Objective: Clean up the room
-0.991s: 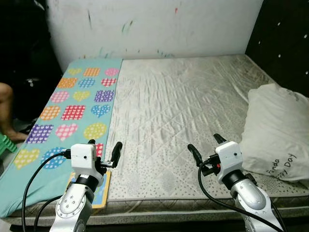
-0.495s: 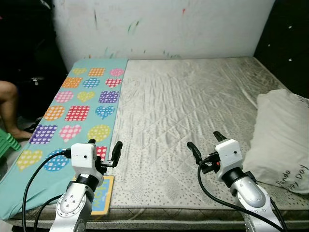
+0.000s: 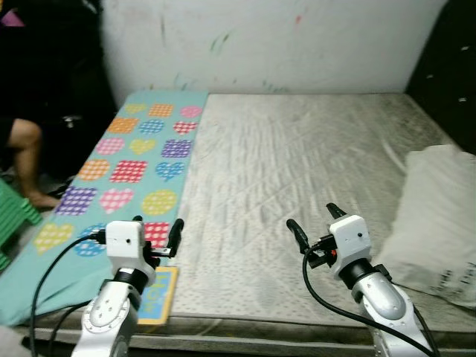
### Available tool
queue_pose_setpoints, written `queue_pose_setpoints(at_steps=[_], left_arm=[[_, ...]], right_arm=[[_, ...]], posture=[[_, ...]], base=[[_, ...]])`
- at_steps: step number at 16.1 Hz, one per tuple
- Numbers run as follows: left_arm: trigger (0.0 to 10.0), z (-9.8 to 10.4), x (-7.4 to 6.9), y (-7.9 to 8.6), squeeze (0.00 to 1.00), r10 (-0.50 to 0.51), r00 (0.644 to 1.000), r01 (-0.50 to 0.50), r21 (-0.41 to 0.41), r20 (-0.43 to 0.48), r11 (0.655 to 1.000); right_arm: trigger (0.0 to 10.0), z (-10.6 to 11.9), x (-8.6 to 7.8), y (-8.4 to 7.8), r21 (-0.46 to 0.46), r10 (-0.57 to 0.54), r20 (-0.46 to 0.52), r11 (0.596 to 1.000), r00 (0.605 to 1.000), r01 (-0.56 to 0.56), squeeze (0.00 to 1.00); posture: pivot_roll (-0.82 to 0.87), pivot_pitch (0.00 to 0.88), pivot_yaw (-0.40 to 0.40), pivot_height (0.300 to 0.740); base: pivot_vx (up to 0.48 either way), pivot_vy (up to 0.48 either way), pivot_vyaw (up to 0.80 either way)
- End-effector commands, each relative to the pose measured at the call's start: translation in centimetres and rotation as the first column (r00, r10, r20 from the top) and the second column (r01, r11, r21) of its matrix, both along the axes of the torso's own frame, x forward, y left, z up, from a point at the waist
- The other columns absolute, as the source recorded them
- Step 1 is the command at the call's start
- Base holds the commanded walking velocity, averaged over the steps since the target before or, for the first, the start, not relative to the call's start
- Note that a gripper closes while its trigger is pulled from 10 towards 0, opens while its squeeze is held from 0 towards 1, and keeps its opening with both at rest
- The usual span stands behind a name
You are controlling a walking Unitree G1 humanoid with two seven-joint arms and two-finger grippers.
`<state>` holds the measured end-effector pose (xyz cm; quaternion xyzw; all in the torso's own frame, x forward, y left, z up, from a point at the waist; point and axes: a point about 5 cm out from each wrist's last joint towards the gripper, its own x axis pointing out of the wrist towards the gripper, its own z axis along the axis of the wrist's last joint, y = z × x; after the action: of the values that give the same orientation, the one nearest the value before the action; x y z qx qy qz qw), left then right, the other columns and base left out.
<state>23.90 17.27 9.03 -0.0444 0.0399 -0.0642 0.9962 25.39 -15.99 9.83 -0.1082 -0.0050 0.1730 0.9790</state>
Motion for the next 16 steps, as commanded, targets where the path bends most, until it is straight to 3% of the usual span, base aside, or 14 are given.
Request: queue_pose_setpoints(at_steps=[1, 16], left_arm=[[10.0, 0.0, 0.04, -0.14, 0.0, 0.001, 1.0, -0.001, 0.001, -0.007, 1.0], [10.0, -0.1, 0.1, -0.24, 0.0, 0.0, 1.0, 0.0, -0.001, -0.015, 1.0]], right_arm=[[10.0, -0.02, -0.01, -0.15, -0.011, 0.001, 0.001, 1.0, 1.0, -0.001, 0.0], [10.0, -0.17, -0.08, -0.16, -0.043, 0.008, 0.002, 0.999, 1.0, -0.007, 0.0]], posture=[[-0.15, 0.0, 0.025, 0.74], [-0.16, 0.0, 0.023, 0.74]], base=[[0.0, -0.48, 0.0], [0.0, -0.48, 0.0]])
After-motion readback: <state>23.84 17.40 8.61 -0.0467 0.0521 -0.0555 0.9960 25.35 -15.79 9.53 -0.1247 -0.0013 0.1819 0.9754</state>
